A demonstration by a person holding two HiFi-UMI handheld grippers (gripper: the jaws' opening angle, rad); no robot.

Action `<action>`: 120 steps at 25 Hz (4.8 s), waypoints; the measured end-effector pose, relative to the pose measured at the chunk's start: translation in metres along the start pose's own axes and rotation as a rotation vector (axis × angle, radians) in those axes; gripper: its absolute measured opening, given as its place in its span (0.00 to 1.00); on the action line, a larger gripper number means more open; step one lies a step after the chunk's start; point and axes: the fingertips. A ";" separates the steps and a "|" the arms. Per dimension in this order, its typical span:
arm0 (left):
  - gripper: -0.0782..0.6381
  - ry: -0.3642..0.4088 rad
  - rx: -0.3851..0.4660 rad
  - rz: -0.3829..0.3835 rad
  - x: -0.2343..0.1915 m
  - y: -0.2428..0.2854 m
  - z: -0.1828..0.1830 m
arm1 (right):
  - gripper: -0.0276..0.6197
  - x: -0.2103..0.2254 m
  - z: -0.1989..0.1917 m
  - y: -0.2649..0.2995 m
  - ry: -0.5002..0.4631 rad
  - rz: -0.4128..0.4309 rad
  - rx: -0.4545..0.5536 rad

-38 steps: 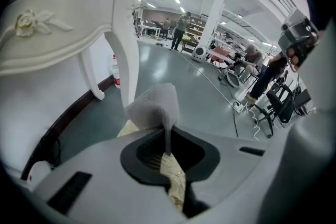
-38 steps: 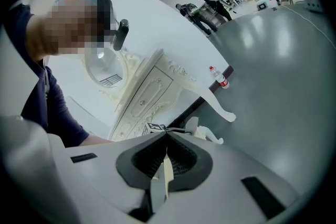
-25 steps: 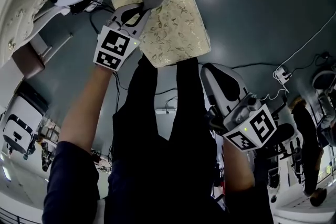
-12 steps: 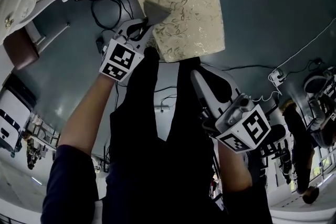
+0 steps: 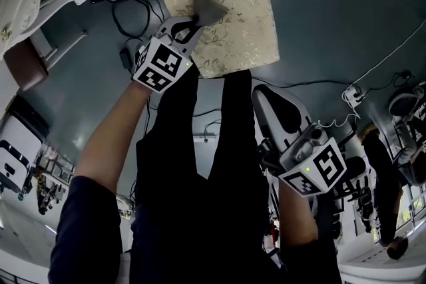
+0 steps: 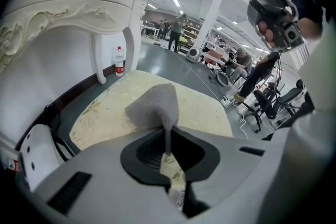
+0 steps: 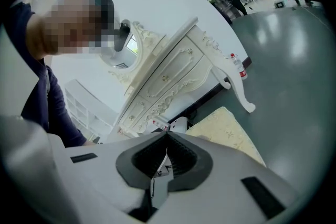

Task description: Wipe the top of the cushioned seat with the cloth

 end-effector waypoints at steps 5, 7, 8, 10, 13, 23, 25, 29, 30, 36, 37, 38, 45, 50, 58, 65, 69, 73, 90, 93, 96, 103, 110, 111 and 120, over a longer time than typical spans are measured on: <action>0.15 0.034 -0.025 -0.016 0.018 0.025 0.018 | 0.08 0.027 0.001 -0.024 0.031 -0.024 0.030; 0.15 0.048 -0.034 -0.028 0.030 0.037 0.027 | 0.08 0.038 0.003 -0.035 0.041 -0.032 0.039; 0.15 0.056 -0.039 -0.035 0.035 0.043 0.031 | 0.08 0.043 0.004 -0.041 0.046 -0.037 0.045; 0.15 0.070 -0.046 -0.044 0.046 0.054 0.040 | 0.08 0.054 0.007 -0.053 0.054 -0.051 0.061; 0.15 0.086 -0.051 -0.056 0.063 0.070 0.056 | 0.08 0.073 0.013 -0.073 0.063 -0.077 0.082; 0.15 0.104 -0.053 -0.083 0.097 0.108 0.081 | 0.08 0.110 0.014 -0.110 0.077 -0.115 0.103; 0.15 0.102 -0.048 -0.080 0.099 0.108 0.082 | 0.08 0.111 0.014 -0.113 0.073 -0.115 0.103; 0.15 0.094 -0.035 -0.078 0.103 0.096 0.079 | 0.08 0.104 0.015 -0.114 0.054 -0.109 0.098; 0.15 0.092 -0.032 -0.077 0.103 0.091 0.076 | 0.08 0.100 0.014 -0.111 0.049 -0.107 0.097; 0.15 0.058 -0.002 -0.058 0.081 0.047 0.042 | 0.08 0.062 0.006 -0.080 0.011 -0.076 0.081; 0.15 0.051 0.001 -0.053 0.077 0.039 0.033 | 0.08 0.054 0.003 -0.073 0.005 -0.069 0.076; 0.15 0.044 0.004 -0.049 0.073 0.031 0.024 | 0.08 0.046 0.000 -0.066 -0.001 -0.060 0.070; 0.15 -0.003 0.010 -0.031 0.062 -0.015 -0.036 | 0.08 -0.012 -0.019 -0.026 -0.047 0.012 0.027; 0.15 -0.032 0.018 -0.030 0.061 -0.030 -0.067 | 0.08 -0.031 -0.032 -0.013 -0.066 0.024 0.002; 0.15 -0.058 -0.003 -0.044 0.073 -0.018 -0.092 | 0.08 -0.027 -0.043 -0.016 -0.070 0.011 -0.030; 0.15 -0.063 -0.035 -0.067 0.093 0.009 -0.080 | 0.08 -0.003 -0.033 -0.039 -0.056 -0.008 -0.007; 0.15 -0.028 -0.056 -0.084 0.110 0.029 -0.060 | 0.08 0.025 -0.029 -0.064 -0.031 -0.036 0.014; 0.15 -0.011 -0.077 -0.100 0.132 0.053 -0.038 | 0.08 0.055 -0.020 -0.089 -0.006 -0.052 0.035; 0.15 0.056 -0.136 -0.162 0.182 0.124 0.021 | 0.08 0.125 -0.008 -0.138 0.080 -0.105 0.084; 0.15 0.058 -0.132 -0.161 0.183 0.124 0.026 | 0.08 0.127 -0.003 -0.141 0.072 -0.110 0.089; 0.15 0.061 -0.107 -0.164 0.186 0.113 0.039 | 0.08 0.123 0.007 -0.144 0.055 -0.115 0.096; 0.15 0.079 0.044 -0.148 0.182 0.042 0.098 | 0.08 0.077 0.056 -0.131 -0.053 -0.083 0.141; 0.15 0.096 0.208 -0.101 0.186 -0.077 0.158 | 0.08 -0.002 0.120 -0.134 -0.175 -0.049 0.200; 0.15 0.101 0.232 -0.090 0.188 -0.095 0.169 | 0.08 -0.013 0.130 -0.136 -0.196 -0.043 0.211; 0.15 0.176 0.439 -0.042 0.217 -0.252 0.244 | 0.08 -0.120 0.214 -0.172 -0.327 -0.009 0.325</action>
Point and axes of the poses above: the fingertips, and each gripper's own axes: y forward along the fingers, x to its right, z out of its top, and after that the axes turned 12 degrees about -y, right-handed
